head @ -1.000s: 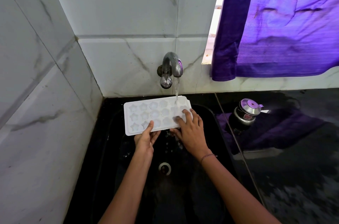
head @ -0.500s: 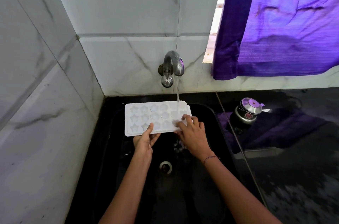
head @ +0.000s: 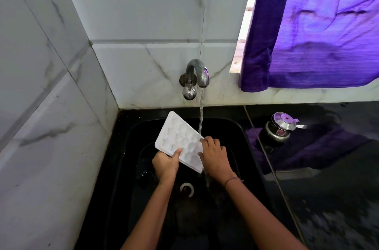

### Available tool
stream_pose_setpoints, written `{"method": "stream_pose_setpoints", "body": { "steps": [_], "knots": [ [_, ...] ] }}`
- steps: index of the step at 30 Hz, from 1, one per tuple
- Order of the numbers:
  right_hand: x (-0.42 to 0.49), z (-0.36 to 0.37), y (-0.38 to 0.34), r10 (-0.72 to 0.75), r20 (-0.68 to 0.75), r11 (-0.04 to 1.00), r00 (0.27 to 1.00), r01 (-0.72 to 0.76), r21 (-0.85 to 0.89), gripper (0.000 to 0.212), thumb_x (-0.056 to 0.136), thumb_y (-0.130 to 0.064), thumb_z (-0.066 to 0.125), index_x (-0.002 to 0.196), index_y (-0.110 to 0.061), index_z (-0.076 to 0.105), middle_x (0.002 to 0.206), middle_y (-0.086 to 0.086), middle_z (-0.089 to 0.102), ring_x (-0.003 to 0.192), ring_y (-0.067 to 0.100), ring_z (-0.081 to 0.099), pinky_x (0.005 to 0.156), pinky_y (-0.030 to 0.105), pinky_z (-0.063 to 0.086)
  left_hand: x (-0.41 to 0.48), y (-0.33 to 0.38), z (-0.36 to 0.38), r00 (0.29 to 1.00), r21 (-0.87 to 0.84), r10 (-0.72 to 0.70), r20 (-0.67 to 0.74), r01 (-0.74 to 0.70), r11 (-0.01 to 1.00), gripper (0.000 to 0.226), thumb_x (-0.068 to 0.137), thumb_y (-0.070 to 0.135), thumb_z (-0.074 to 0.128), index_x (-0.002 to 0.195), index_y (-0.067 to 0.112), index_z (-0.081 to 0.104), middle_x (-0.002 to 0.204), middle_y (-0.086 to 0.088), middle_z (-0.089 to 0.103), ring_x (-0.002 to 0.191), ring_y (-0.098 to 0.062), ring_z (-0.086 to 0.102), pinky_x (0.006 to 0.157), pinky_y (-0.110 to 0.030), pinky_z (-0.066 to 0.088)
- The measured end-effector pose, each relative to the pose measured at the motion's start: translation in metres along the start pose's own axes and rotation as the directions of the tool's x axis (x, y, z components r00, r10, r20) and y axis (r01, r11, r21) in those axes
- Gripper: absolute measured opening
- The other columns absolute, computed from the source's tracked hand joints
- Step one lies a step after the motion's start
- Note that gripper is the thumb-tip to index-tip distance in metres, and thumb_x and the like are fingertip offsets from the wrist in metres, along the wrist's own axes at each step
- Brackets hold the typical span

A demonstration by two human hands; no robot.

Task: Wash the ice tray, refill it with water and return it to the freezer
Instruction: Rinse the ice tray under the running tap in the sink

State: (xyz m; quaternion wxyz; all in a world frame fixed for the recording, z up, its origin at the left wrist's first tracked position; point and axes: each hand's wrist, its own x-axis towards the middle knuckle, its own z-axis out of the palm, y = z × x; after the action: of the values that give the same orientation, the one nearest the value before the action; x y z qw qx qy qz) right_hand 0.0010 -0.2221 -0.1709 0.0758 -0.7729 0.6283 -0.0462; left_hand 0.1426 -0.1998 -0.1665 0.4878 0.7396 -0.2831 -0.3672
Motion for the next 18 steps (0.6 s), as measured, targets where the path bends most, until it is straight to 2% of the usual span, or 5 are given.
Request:
{"method": "stream_pose_setpoints", "body": {
  "steps": [3, 6, 8, 13, 18],
  "knots": [
    [0.003, -0.003, 0.003, 0.007, 0.004, 1.0, 1.0, -0.007, 0.03, 0.046, 0.098, -0.03, 0.041, 0.142, -0.019, 0.033, 0.139, 0.003, 0.038, 0.123, 0.025, 0.038, 0.096, 0.04, 0.038, -0.004, -0.011, -0.001, 0.987, -0.108, -0.148, 0.062, 0.154, 0.982, 0.027, 0.071, 0.015, 0.081, 0.092, 0.004, 0.068, 0.098, -0.016, 0.071, 0.084, -0.028, 0.068, 0.074, -0.041, 0.059],
    [0.002, -0.003, 0.007, -0.016, 0.027, 1.0, 1.0, 0.015, 0.028, 0.041, 0.098, -0.027, 0.04, 0.139, -0.025, 0.039, 0.139, 0.002, 0.038, 0.124, 0.024, 0.036, 0.097, 0.039, 0.037, -0.013, -0.015, -0.004, 0.956, -0.335, -0.252, 0.149, 0.288, 0.897, 0.026, 0.074, 0.003, 0.076, 0.097, 0.003, 0.064, 0.096, -0.012, 0.068, 0.084, -0.026, 0.067, 0.055, -0.03, 0.059],
    [0.002, -0.003, 0.009, -0.021, 0.036, 0.999, 0.999, 0.02, 0.032, 0.039, 0.098, -0.028, 0.04, 0.137, -0.027, 0.042, 0.14, 0.002, 0.037, 0.126, 0.024, 0.034, 0.099, 0.04, 0.035, -0.018, -0.013, -0.005, 0.937, -0.424, -0.296, 0.187, 0.349, 0.836, 0.031, 0.076, -0.001, 0.073, 0.104, 0.0, 0.061, 0.098, -0.013, 0.067, 0.085, -0.028, 0.066, 0.048, -0.024, 0.056],
    [0.006, -0.008, 0.007, -0.039, 0.032, 0.999, 0.999, 0.038, 0.031, 0.038, 0.098, -0.039, 0.039, 0.134, -0.031, 0.046, 0.144, 0.002, 0.033, 0.133, 0.025, 0.026, 0.104, 0.041, 0.028, -0.019, -0.014, -0.007, 0.888, -0.492, -0.39, 0.242, 0.459, 0.739, 0.04, 0.075, -0.002, 0.073, 0.111, -0.002, 0.058, 0.104, -0.015, 0.066, 0.082, -0.026, 0.066, 0.049, -0.026, 0.058],
    [0.011, -0.011, 0.004, -0.055, -0.004, 0.998, 0.998, 0.055, -0.021, 0.041, 0.095, -0.047, 0.041, 0.128, -0.026, 0.05, 0.147, 0.003, 0.03, 0.137, 0.026, 0.022, 0.107, 0.044, 0.024, -0.019, -0.011, -0.009, 0.875, -0.501, -0.382, 0.298, 0.483, 0.718, 0.038, 0.076, -0.002, 0.071, 0.111, 0.0, 0.057, 0.094, -0.011, 0.066, 0.079, -0.024, 0.065, 0.053, -0.028, 0.058]
  ]
}}
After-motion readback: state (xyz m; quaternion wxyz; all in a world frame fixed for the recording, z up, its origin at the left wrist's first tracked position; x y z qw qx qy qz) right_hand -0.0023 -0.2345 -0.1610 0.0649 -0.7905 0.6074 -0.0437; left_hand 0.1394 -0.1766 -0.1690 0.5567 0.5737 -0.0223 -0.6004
